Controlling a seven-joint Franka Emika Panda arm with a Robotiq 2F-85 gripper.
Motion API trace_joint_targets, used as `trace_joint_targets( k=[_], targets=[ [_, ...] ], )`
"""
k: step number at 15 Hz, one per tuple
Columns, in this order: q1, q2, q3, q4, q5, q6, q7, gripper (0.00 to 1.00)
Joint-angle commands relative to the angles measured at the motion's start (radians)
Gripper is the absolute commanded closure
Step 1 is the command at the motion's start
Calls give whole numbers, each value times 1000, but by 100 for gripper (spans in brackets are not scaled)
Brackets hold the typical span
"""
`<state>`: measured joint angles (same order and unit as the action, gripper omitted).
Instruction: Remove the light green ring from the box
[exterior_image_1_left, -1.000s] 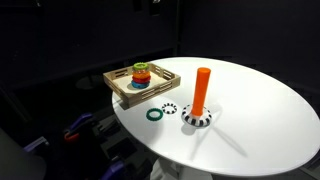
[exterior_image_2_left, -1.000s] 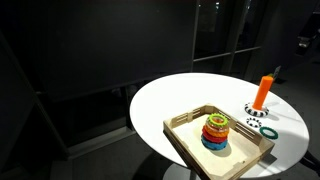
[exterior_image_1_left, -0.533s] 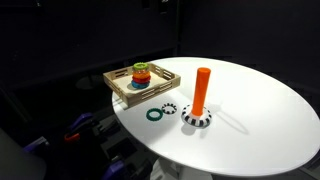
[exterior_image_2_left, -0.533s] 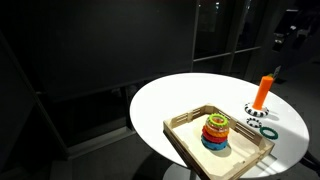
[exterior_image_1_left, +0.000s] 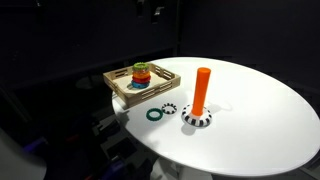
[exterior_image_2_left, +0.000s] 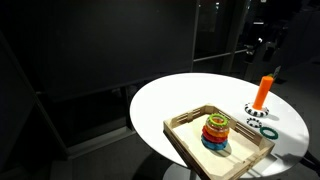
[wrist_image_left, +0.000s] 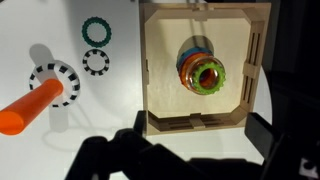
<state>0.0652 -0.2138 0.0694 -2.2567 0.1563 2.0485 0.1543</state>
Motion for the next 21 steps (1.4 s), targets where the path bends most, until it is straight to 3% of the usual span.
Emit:
trace_joint_targets(
  k=[1,9,21],
  targets=[
    [11,60,32,24,-36,0,36,0],
    [15,58,26,4,-16,-2,8,0],
    [75,236,75,43,-57,99,6,0]
  ],
)
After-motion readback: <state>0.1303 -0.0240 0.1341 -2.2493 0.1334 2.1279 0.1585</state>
